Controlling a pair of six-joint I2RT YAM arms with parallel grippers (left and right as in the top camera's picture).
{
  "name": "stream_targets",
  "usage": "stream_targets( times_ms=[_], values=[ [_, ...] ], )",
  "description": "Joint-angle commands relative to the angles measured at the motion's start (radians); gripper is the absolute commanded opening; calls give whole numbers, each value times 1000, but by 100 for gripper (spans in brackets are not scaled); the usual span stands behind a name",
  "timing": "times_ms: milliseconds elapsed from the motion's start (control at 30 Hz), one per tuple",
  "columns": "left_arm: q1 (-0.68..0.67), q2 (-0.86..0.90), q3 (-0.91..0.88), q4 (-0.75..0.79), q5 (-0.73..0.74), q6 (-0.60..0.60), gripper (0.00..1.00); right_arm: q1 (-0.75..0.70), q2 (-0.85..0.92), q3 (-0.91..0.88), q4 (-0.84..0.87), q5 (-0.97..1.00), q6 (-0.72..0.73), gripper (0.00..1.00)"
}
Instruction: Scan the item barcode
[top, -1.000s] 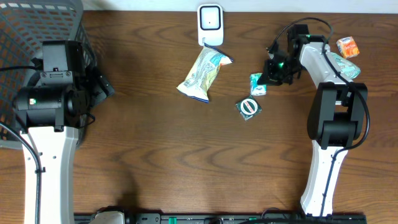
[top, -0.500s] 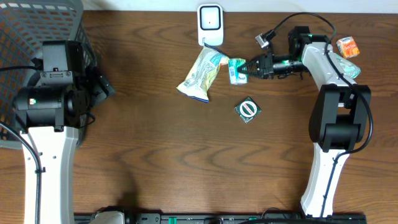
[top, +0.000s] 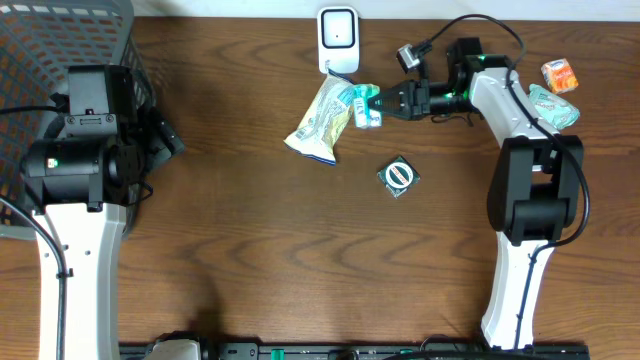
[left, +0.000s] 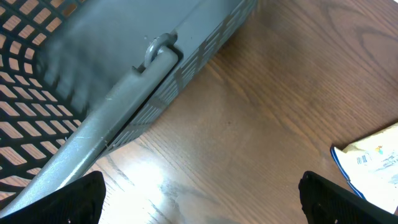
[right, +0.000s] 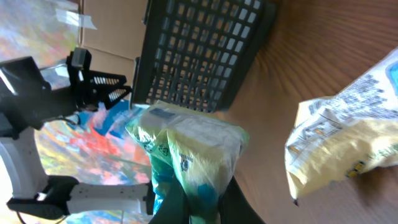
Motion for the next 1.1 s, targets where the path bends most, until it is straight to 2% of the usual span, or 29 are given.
stream_targets(
  times_ms=[0, 300, 1067],
  values=[
    [8, 4, -3, -3, -13, -16, 98, 26, -33, 63, 7, -43, 83, 1],
    [8, 4, -3, -3, -13, -16, 98, 61, -35, 238, 9, -43, 152, 1],
    [8, 4, -3, -3, -13, -16, 98, 113, -35, 243, 32, -42, 124, 1]
  ],
)
